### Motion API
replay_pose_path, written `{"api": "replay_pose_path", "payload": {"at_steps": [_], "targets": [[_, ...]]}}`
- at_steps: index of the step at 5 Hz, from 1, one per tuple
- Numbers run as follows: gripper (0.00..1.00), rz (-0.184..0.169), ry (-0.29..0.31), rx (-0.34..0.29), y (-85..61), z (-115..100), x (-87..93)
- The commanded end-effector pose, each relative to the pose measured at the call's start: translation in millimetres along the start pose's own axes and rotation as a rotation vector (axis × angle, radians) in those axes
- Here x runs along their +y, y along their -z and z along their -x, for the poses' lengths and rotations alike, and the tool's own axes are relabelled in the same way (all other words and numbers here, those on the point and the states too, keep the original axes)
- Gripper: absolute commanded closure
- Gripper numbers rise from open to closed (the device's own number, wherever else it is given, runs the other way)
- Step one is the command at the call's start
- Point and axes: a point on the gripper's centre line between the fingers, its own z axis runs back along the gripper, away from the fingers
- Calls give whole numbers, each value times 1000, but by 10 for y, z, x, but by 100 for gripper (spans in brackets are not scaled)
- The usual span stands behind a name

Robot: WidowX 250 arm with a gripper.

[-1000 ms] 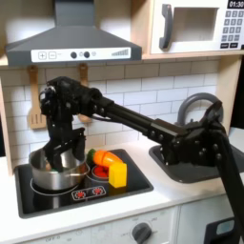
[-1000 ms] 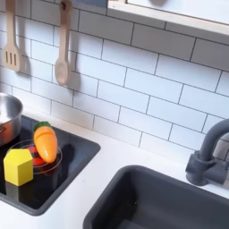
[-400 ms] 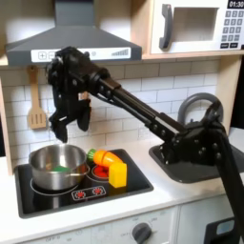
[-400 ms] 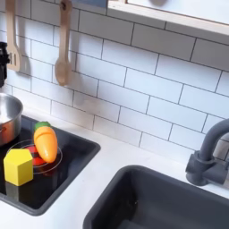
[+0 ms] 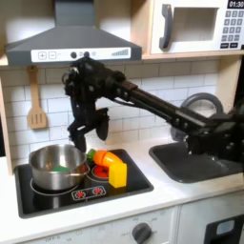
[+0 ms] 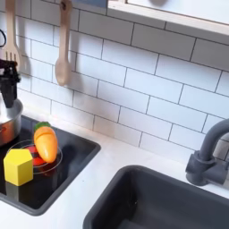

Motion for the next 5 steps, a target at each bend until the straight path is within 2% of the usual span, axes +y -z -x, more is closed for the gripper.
{"api": "replay_pose_path", "payload": {"at_steps": [1, 2, 3, 4, 5], "targets": [[0, -9, 35, 44, 140, 285, -109], [0, -33, 51, 12, 188, 363, -179], [0, -30, 92, 32, 288, 425, -308], [0, -35, 122, 25, 335, 442, -441], [0, -48, 134, 37, 436, 469, -473]]}}
